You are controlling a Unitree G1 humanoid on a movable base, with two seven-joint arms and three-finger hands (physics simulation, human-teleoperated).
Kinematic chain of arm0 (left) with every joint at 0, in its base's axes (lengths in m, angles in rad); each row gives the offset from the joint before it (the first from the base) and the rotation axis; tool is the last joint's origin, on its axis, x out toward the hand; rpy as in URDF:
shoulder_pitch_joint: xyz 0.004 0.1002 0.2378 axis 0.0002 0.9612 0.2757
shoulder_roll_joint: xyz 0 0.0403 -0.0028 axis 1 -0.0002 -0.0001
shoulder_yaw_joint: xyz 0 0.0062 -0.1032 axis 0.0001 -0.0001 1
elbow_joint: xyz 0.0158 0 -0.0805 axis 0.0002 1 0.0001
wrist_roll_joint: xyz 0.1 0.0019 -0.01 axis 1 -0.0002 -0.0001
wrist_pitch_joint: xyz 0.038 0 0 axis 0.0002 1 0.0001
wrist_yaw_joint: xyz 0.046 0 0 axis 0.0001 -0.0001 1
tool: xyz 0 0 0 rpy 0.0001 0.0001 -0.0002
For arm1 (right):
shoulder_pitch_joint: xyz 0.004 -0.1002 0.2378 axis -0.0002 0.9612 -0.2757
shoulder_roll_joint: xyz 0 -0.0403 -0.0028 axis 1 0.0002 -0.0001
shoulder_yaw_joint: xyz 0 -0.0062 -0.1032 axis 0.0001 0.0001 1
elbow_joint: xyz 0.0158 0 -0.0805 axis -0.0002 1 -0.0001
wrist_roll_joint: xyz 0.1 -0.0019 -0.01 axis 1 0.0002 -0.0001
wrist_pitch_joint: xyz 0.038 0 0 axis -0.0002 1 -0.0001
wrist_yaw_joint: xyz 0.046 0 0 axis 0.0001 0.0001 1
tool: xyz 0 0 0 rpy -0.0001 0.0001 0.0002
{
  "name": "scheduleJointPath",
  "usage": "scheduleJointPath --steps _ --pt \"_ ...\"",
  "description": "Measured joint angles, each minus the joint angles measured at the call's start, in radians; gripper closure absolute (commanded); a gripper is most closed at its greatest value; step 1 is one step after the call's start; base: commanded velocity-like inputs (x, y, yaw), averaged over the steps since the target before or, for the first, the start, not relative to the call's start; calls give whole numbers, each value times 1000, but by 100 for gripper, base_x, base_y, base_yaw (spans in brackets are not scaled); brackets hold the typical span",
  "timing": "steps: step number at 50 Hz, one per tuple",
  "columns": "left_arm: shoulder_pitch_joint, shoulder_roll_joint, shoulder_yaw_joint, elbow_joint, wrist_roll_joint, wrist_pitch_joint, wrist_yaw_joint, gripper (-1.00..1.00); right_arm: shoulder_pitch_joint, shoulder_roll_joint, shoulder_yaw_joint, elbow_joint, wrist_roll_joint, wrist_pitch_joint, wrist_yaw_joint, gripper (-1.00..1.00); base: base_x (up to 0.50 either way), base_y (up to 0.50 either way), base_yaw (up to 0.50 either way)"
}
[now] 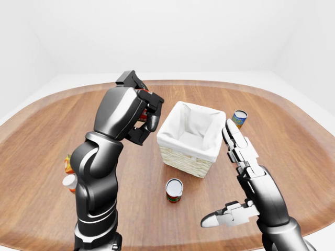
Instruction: Pick the milk and place it in the basket.
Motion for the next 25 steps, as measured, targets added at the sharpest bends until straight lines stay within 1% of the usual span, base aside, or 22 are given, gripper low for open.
scheduleJointPath --steps 25 --pt "-15 -80 -69 -7 71 0 -30 100 4 -1 1 1 1 -6 1 -100 0 0 0"
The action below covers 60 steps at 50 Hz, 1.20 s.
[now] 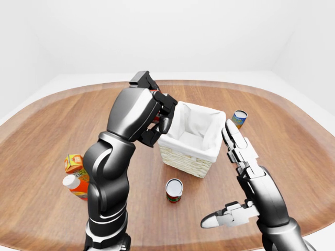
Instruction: Pick the milk and place it in the basket.
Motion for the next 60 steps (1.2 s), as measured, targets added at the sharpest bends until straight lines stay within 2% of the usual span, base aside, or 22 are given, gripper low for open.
scheduleJointPath --steps 21,36,50,60 --pt "10 -76 -62 -13 65 0 -24 100 2 0 -1 2 1 -4 0 -100 0 0 0" --pt "-2 -136 -101 -51 92 0 -71 100 4 1 -2 1 2 -8 3 -100 0 0 0" --pt "-44 -152 -96 -58 67 0 -90 100 6 -1 3 0 0 -8 0 -100 0 0 0" --pt "-90 -132 -77 -22 -11 0 -61 100 6 -3 3 -2 0 -7 -1 -100 0 0 0"
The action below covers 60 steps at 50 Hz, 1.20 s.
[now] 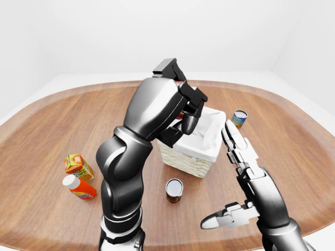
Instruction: Pick the milk and place it in the basket.
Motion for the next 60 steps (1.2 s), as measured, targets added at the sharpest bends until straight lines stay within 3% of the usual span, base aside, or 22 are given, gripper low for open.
scheduleJointPath --steps 28,49,60 --pt "-71 39 23 124 -166 0 110 100 3 -1 1 4 0 -6 -1 -100 0 0 0" --pt "-199 18 19 272 -236 0 188 100 4 1 -4 -2 5 -2 3 -100 0 0 0" --pt "-239 13 28 451 -309 0 283 100 5 3 -9 -4 10 -3 7 -100 0 0 0"
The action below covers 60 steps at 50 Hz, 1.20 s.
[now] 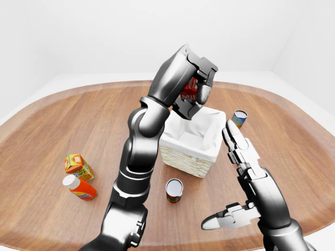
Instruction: Pick the milk and place it in the basket.
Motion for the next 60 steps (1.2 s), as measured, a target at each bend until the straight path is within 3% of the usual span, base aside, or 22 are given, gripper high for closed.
scheduleJointPath --steps 19,28,48,60 --pt "-87 39 42 423 -133 0 190 100 1 -1 4 3 -2 -4 -1 -100 0 0 0" --pt "-112 49 48 558 -168 0 245 100 2 -2 7 2 -2 -3 -2 -100 0 0 0" --pt "-125 -12 16 625 -162 0 286 100 0 -2 2 4 1 -3 -2 -100 0 0 0" --pt "-171 -26 21 781 -163 0 334 100 0 1 -3 4 3 -4 3 -100 0 0 0"
